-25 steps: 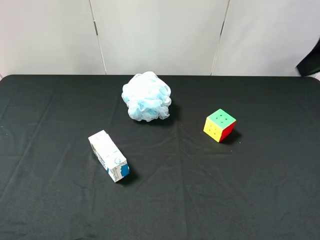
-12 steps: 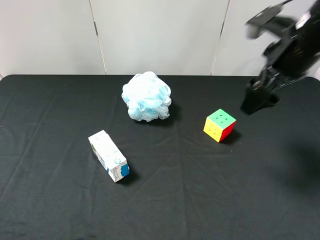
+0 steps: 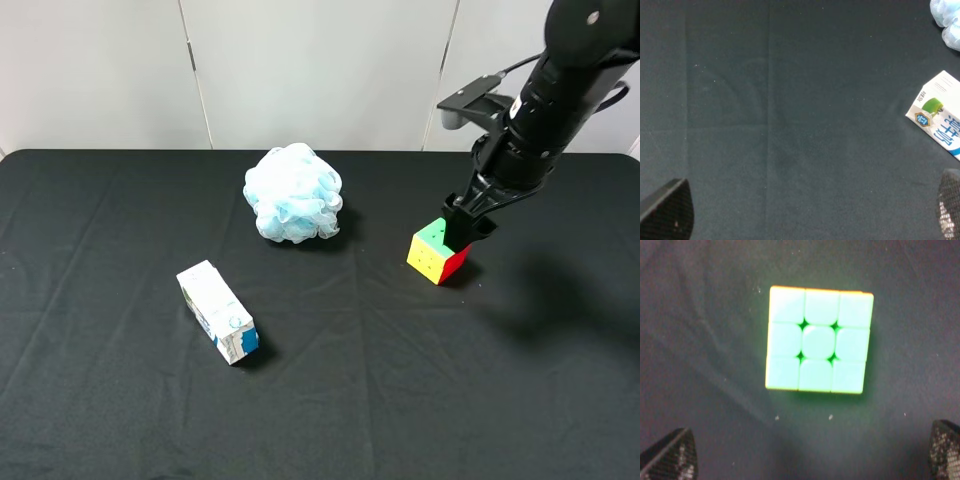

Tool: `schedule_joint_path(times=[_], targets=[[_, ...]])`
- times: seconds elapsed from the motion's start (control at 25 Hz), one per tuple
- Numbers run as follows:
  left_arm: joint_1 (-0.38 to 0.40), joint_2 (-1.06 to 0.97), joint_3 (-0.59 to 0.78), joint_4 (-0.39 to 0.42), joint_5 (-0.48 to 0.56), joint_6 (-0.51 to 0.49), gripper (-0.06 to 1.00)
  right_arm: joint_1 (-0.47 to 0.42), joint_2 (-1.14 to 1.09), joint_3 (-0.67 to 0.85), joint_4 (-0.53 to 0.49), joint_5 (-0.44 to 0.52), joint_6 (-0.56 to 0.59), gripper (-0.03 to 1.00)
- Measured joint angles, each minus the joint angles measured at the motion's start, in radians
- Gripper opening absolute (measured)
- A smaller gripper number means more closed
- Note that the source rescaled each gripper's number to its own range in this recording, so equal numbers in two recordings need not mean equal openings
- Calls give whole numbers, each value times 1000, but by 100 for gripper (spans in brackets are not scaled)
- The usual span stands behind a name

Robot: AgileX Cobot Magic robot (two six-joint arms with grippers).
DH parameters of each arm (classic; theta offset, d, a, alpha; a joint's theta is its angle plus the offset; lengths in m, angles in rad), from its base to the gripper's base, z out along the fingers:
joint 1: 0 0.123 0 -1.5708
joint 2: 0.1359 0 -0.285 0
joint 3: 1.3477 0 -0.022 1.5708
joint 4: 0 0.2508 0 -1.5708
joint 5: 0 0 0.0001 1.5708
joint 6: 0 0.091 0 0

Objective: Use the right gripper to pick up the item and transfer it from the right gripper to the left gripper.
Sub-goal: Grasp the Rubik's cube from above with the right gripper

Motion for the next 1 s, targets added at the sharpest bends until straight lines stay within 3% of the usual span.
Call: schedule_joint_path(times=[1.0], targets=[[0, 0, 0, 0, 0, 0, 92, 0, 250, -7, -10, -203, 5, 100]])
